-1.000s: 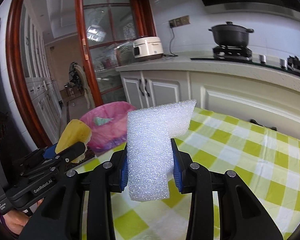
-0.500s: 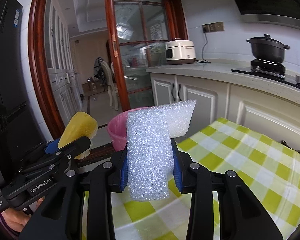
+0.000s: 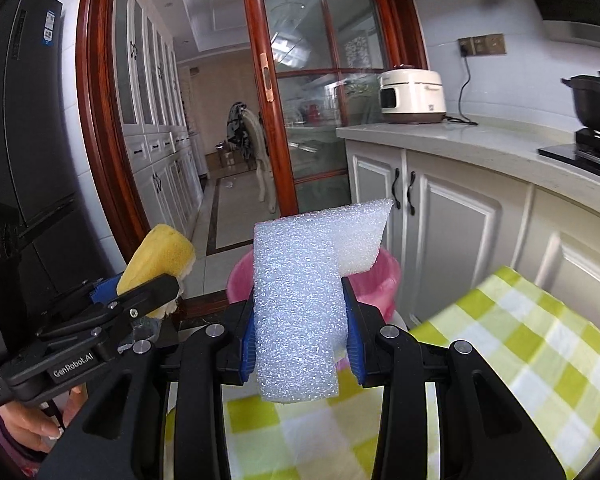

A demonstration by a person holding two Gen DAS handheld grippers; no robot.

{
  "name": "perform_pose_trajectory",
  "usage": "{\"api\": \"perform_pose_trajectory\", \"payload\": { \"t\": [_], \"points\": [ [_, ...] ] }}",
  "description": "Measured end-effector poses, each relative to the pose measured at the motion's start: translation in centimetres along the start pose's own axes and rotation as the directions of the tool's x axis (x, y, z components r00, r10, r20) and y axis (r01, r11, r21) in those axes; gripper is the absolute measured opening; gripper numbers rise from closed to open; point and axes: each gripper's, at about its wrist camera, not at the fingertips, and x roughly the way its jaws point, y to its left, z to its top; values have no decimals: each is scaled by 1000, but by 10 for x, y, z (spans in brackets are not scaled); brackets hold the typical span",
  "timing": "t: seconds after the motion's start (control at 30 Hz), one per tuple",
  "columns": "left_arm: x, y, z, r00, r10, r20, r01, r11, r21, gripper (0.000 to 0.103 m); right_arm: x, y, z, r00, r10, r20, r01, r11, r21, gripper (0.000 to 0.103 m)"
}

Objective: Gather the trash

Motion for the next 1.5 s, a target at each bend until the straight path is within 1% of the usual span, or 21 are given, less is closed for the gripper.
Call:
{"api": "perform_pose_trajectory", "payload": {
  "t": [0.2,0.37,0.57,0.67,0.7,0.73,0.77,0.8,0.9,1.07,1.2,1.27,1.3,1.33,1.37,1.5],
  "points": [
    [48,20,19,1000,18,-22,-18,1000,-25,51,46,-20,20,998,51,-20,-51,998,35,36],
    [78,28,30,999,29,-27,-29,999,-22,51,76,-35,27,996,79,-38,-77,995,62,36],
    [109,37,37,999,18,-43,-19,999,-30,53,110,-45,34,991,122,-57,-117,990,73,36],
    [120,43,36,999,24,-49,-26,999,-44,61,126,-48,37,987,150,-66,-145,987,68,36],
    [124,46,35,998,22,-51,-24,999,-47,66,131,-48,38,985,159,-71,-154,986,63,37],
    [128,48,34,998,21,-54,-24,999,-48,70,135,-49,39,984,162,-75,-158,986,59,40],
    [130,50,33,998,26,-55,-28,999,-47,71,140,-51,38,984,162,-79,-158,986,58,45],
    [132,52,32,998,32,-57,-34,998,-46,73,143,-54,38,983,164,-81,-159,985,65,54],
    [137,60,29,997,41,-68,-45,997,-56,74,148,-61,38,982,171,-76,-165,983,81,54],
    [129,67,24,996,58,-66,-64,994,-86,81,141,-61,33,983,165,-76,-158,984,83,54],
    [108,61,24,997,71,-38,-74,994,-75,96,123,-55,35,989,137,-61,-133,989,66,54],
    [95,56,26,996,87,-19,-88,994,-64,98,108,-51,38,994,103,-47,-101,993,58,59],
    [88,53,28,995,96,-12,-97,994,-58,98,99,-49,39,995,93,-34,-91,994,58,63],
    [79,50,29,995,100,-4,-101,994,-52,98,91,-49,40,995,95,-21,-94,994,60,65],
    [71,47,31,994,107,-5,-107,993,-44,98,79,-47,40,996,93,-6,-93,994,62,66],
    [39,31,33,990,139,7,-139,990,-3,98,39,-34,34,999,36,21,-37,999,38,78]
  ]
}}
